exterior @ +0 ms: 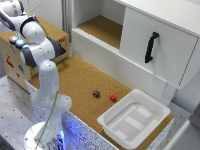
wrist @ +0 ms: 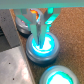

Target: Turn off the blue light

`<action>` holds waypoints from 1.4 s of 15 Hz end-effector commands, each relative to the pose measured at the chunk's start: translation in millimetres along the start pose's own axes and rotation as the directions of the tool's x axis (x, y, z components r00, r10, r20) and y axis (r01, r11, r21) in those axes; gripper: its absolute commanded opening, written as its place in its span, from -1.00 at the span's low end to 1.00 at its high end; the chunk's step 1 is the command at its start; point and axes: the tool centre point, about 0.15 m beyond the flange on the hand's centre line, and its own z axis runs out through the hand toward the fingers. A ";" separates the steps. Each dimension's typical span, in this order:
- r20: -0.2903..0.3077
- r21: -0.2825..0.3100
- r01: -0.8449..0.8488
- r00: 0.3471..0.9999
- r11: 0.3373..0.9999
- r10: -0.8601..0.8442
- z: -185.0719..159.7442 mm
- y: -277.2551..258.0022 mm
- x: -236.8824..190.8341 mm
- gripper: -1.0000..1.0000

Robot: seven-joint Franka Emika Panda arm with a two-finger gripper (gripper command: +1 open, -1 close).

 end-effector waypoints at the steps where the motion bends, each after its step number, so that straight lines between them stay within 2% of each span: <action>1: -0.095 0.003 -0.047 0.994 0.999 0.048 22.9 9.3 7.6 -1.00; 5: -0.078 0.025 -0.060 0.995 0.998 0.062 37.2 5.4 -0.4 -1.00; 10: -0.068 0.010 -0.082 0.994 0.997 0.083 26.9 -2.3 -15.5 -1.00; 15: -0.121 -0.091 -0.133 0.985 0.987 0.121 -46.3 6.2 -18.0 -1.00; 16: -0.122 -0.112 -0.143 0.984 0.983 0.129 -59.9 9.6 -20.3 1.00; 18: -0.123 -0.144 -0.151 0.983 0.978 0.134 -79.8 14.5 -23.1 1.00; 21: -0.134 -0.145 -0.167 0.980 0.975 0.148 -86.9 19.9 -23.8 1.00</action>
